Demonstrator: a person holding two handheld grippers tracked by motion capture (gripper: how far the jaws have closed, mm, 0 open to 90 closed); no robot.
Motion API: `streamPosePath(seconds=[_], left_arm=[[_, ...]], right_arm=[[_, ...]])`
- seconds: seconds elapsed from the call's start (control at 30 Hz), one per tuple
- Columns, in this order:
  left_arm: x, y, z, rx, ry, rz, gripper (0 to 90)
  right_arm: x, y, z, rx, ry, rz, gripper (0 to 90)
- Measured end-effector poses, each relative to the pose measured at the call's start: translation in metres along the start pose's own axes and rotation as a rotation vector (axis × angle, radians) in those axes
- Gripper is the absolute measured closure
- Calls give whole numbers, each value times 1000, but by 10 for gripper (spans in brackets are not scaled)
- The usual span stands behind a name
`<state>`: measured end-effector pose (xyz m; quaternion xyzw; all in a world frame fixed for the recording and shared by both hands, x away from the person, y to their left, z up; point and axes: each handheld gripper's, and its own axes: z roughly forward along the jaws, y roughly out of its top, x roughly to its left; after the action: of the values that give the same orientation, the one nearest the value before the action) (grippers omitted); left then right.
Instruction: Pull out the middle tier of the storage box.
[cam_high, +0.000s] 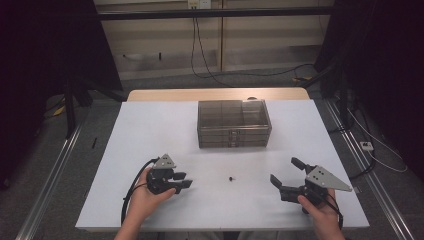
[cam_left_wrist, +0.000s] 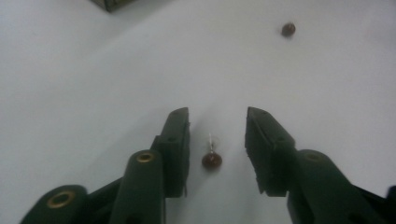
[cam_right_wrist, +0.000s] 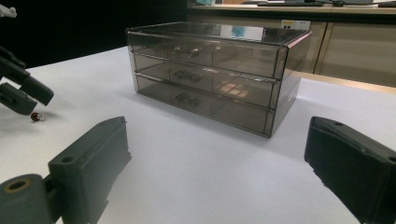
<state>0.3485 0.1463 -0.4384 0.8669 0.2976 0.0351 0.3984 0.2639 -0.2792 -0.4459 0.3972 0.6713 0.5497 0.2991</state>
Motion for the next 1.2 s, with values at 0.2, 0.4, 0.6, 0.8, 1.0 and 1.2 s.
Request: streamPosePath(seconds=[0.2, 0.4, 0.6, 0.8, 1.0, 1.2], left_arm=[[-6, 14, 5, -28, 9, -1, 464], [-20, 32, 26, -20, -10, 31, 325], [-29, 43, 42, -27, -18, 50, 179], [-37, 50, 61, 2, -28, 92, 164], [-42, 56, 77, 23, -62, 115, 309], [-48, 62, 88, 33, -93, 144, 484]], right_arm=[[0, 0, 0, 1, -2, -2, 59], [-1, 0, 0, 0, -4, 0, 59], [-1, 0, 0, 0, -3, 0, 59], [-1, 0, 0, 2, -4, -2, 60], [-1, 0, 0, 3, -3, -2, 60], [-1, 0, 0, 3, -5, 0, 60]])
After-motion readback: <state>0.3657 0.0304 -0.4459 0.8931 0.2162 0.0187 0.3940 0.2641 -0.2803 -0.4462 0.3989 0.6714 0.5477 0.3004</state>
